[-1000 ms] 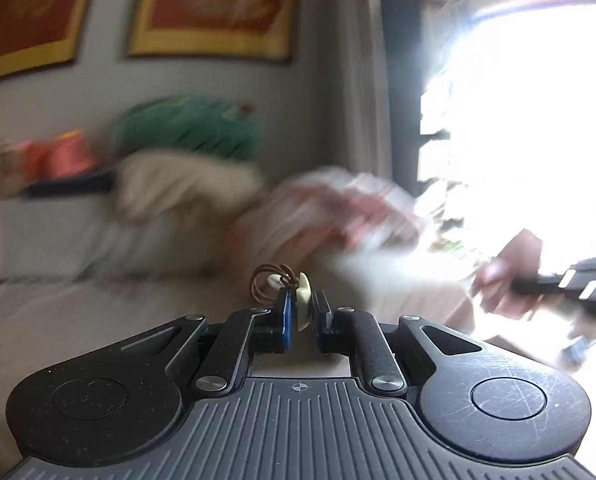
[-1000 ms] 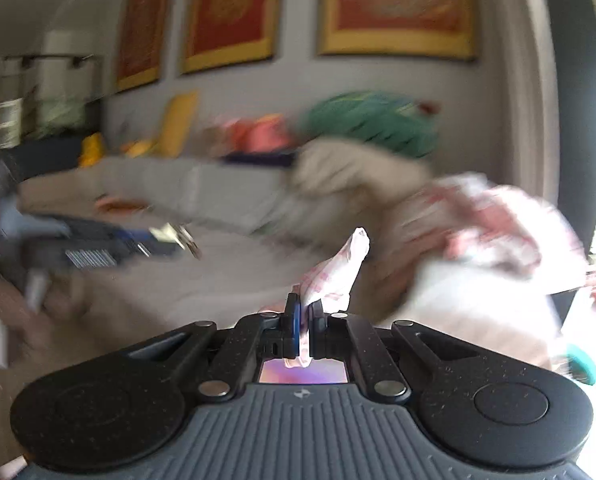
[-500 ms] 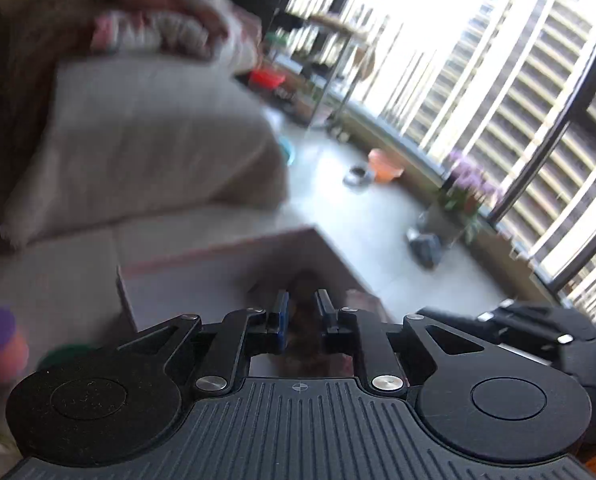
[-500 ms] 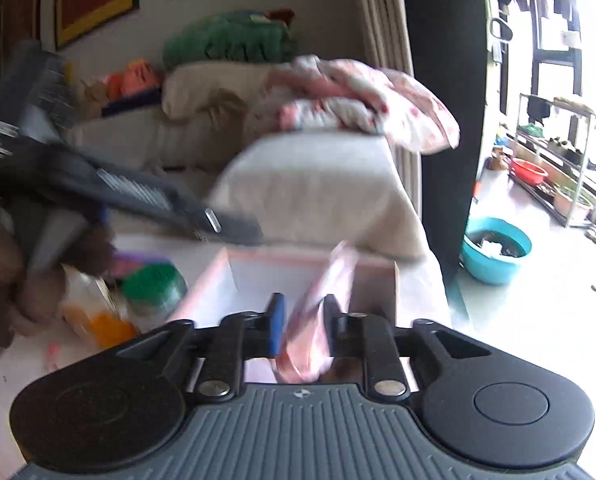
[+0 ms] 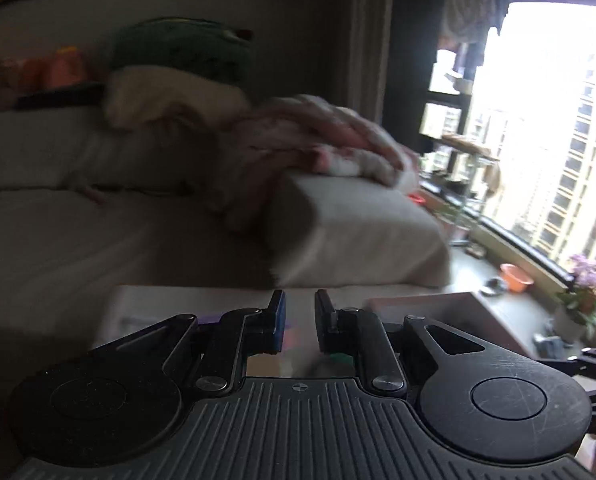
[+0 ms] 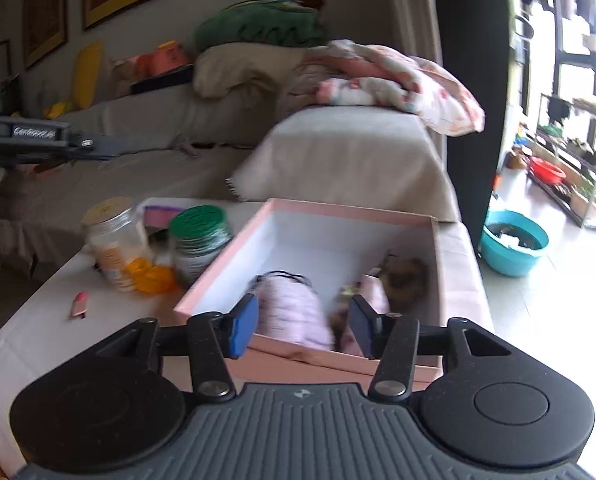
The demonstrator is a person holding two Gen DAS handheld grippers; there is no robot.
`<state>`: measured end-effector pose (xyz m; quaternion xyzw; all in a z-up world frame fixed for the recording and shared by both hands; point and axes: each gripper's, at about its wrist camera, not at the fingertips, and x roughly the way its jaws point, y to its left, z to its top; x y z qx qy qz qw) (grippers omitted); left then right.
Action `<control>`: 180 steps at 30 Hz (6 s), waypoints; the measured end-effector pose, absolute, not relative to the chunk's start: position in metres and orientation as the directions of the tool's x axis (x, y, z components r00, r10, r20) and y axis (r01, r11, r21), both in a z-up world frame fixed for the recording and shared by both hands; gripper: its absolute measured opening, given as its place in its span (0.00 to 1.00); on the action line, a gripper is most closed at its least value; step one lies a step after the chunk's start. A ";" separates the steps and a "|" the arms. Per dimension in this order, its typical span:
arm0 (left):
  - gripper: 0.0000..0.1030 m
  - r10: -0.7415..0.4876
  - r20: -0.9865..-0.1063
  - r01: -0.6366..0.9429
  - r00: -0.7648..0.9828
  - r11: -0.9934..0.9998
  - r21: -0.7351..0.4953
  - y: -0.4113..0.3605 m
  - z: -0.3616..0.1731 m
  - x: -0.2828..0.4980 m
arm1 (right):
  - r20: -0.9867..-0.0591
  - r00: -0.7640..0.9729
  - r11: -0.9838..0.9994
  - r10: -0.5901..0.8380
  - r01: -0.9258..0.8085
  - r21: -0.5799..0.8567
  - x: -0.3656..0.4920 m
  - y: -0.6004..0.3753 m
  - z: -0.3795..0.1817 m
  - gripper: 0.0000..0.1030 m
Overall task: Organize soft objects
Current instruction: 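Carry the keychain and cloth into the pink box and open both tools, then grasp the pink red-tipped eraser with the left tool while the right tool grasps the orange flower, then carry the eraser and orange flower over the pink box and open both tools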
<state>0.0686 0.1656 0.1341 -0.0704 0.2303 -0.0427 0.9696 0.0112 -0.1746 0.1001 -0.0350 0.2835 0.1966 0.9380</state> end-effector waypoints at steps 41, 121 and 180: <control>0.21 -0.051 -0.514 0.108 0.856 0.991 0.081 0.145 0.031 -0.013 | -0.706 0.630 0.838 0.324 -0.538 -0.095 -0.015 -0.025 0.042 0.57; 0.23 -0.028 -0.525 0.004 0.850 0.999 -0.046 0.215 0.043 0.001 | -0.514 0.782 0.822 0.353 -0.521 -0.228 0.045 0.003 0.119 0.02; 0.22 -0.474 -0.502 0.249 0.723 0.857 -0.450 0.147 0.058 0.022 | -0.636 0.755 0.933 0.157 0.098 0.347 0.078 -0.303 0.083 0.35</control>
